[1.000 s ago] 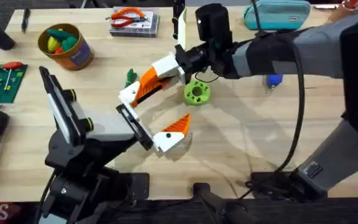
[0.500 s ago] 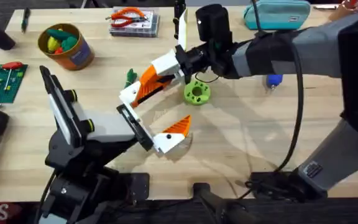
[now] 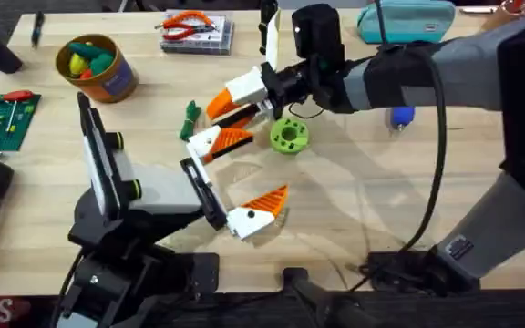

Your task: Pick up the gripper from the table and insert it into the empty holder that is missing its gripper. Then pick up a screw, insert it into the mounting hole, and use the screwdriver to tighten it. Finally, clean up the table by picking up the vegetable and placing it into the bucket.

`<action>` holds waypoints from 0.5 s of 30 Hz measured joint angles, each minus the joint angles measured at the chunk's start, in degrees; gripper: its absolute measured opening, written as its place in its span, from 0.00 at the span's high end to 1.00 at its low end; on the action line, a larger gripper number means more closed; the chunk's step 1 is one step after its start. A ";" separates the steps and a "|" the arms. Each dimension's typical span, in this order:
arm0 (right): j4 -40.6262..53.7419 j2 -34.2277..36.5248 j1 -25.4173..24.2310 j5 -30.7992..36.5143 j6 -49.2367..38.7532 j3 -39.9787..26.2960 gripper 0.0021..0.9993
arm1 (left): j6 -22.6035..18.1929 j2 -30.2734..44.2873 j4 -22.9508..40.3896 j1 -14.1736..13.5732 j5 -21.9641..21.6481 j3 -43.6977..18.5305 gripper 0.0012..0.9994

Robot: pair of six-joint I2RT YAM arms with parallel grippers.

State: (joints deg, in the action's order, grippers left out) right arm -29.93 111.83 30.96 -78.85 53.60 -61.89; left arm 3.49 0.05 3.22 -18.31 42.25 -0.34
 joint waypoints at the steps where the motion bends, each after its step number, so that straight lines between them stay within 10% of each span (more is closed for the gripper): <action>1: 0.00 0.00 -0.03 -0.02 0.00 0.00 0.48 | 0.00 0.00 0.00 0.00 0.22 0.00 0.01; 7: -0.09 0.00 -0.95 0.20 -0.04 0.00 0.04 | 0.00 0.00 0.04 0.02 1.03 0.00 0.01; 15: 0.30 0.00 -4.92 0.70 -0.02 0.00 0.01 | 0.00 0.00 0.07 0.00 1.49 0.00 0.01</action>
State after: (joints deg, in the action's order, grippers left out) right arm -29.63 111.83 26.04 -78.15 53.58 -61.89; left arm 3.49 0.05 3.29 -18.31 43.75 -0.34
